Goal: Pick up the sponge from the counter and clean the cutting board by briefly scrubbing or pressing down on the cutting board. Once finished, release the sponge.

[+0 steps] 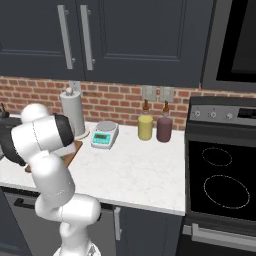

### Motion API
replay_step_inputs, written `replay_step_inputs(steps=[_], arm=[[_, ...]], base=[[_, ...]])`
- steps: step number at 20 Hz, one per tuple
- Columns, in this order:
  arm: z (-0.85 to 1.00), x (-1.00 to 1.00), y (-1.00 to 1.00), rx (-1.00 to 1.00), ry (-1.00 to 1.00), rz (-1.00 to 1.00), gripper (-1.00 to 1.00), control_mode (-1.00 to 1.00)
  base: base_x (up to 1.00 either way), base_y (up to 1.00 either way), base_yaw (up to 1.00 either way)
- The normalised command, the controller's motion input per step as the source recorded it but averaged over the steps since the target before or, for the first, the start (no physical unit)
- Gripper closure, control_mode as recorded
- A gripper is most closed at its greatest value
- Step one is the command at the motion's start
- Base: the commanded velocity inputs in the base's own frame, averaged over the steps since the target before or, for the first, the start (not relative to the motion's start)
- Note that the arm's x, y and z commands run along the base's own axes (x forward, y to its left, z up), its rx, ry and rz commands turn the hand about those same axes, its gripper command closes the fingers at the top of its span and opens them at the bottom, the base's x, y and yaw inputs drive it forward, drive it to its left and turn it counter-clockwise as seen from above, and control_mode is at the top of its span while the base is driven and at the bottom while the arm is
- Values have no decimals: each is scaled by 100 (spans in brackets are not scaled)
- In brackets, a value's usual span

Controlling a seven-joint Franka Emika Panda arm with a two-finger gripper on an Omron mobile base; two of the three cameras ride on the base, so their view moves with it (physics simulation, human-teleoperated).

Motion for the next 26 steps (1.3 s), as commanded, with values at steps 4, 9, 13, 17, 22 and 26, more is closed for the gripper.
replay_step_inputs(steps=[4,9,13,17,22,26], arm=[[-47,54,0,0,0,-12,100,-100],[-63,50,0,0,-4,-13,100,-100],[-66,30,0,0,-20,-12,100,-100],[-58,7,-1,0,-32,-13,100,-100],[-53,0,-13,0,-34,-15,100,-100],[-32,0,-27,4,-30,-16,100,-100]], base=[[0,0,0],[0,0,0],[0,0,0],[0,0,0],[0,0,0],[0,0,0]])
